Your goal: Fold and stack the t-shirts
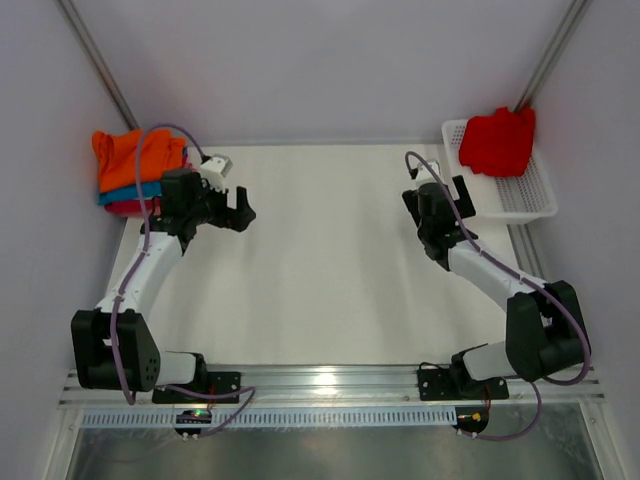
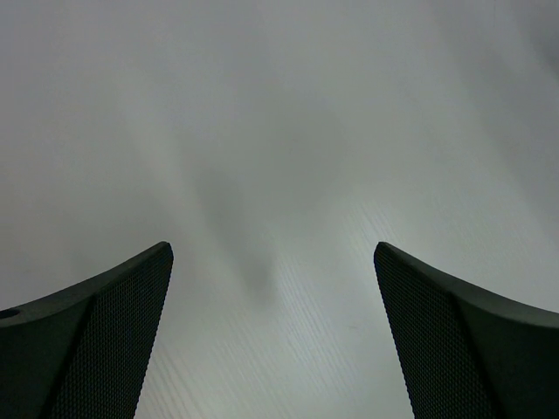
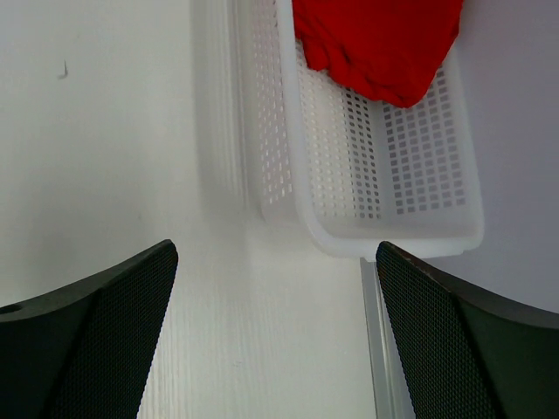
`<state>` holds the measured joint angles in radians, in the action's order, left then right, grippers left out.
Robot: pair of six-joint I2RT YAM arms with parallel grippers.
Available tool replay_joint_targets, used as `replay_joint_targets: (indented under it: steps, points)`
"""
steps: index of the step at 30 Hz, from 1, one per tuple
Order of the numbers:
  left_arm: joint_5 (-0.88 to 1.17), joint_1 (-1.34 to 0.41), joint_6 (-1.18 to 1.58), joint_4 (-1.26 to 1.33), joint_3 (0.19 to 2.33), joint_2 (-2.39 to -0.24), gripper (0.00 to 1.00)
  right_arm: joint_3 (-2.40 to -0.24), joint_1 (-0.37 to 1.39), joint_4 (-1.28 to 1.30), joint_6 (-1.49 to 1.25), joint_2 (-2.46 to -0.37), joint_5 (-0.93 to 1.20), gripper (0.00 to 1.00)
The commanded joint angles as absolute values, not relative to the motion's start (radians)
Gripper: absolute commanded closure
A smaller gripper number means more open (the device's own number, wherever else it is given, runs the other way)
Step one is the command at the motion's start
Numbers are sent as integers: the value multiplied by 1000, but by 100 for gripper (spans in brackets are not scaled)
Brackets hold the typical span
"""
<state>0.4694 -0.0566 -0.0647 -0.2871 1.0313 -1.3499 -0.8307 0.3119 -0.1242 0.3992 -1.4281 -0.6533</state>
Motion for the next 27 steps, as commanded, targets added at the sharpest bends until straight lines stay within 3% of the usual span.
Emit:
replay_joint_targets:
  steps: [1, 14, 24, 27]
  points:
    - [371, -52, -8, -89, 997, -1302, 1, -816, 284, -252, 275, -1339, -580, 1]
    - [192, -112, 12, -6, 951, -1379, 1, -813, 215, -221, 170, -1333, -489, 1]
    - [-213, -238, -112, 28, 1018, -1468, 1, -772, 129, -264, 72, -1325, -482, 1]
    - [-187, -244, -56, 20, 1060, -1514, 1, -759, 84, -270, 40, -1313, -476, 1]
